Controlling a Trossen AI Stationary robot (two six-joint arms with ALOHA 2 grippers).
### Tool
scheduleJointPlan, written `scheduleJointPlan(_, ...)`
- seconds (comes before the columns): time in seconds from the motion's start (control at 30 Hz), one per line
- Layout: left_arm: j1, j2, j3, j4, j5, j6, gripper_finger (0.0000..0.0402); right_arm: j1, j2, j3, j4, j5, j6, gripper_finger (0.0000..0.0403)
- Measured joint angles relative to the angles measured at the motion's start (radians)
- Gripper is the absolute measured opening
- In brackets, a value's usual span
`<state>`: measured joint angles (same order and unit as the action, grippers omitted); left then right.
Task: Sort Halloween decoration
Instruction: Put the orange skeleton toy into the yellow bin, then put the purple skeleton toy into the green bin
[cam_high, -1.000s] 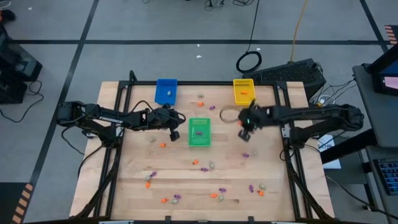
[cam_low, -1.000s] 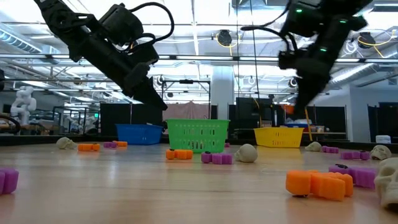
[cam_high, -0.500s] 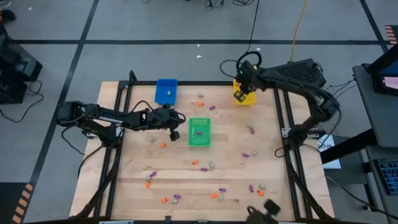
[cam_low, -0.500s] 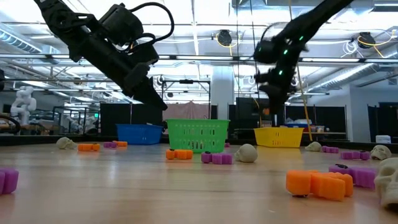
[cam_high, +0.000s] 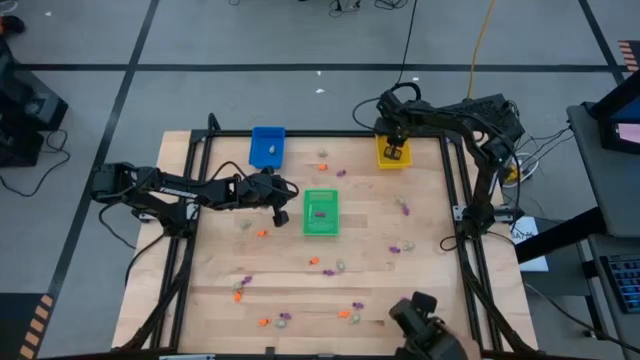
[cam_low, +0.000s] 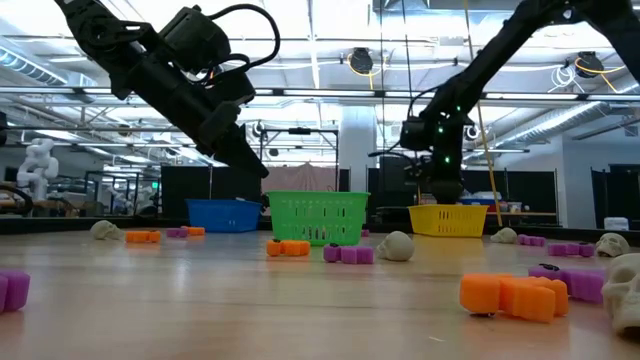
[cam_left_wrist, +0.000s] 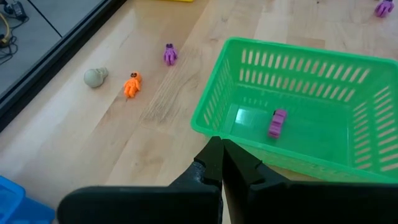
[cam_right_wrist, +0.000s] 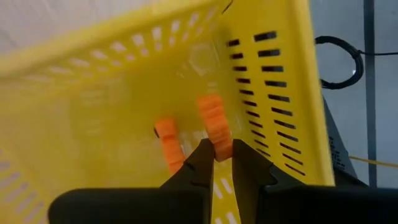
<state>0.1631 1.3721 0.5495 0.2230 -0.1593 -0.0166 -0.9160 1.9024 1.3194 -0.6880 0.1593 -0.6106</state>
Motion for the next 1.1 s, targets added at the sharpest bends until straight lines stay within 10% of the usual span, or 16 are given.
scheduleJointPlan(0.67, 0.000, 0.000, 0.020, -0.047, 0.047, -0.004, 0.0006, 0.024, -0.054, 0.000, -0.023, 0.058, -0.014, 0.0122)
scheduleJointPlan(1.1, -0.134, 0.000, 0.133, -0.088, 0.149, 0.000, 0.0006, 0.125, -0.371, -0.181, 0.142, -0.265, 0.155, 0.0009)
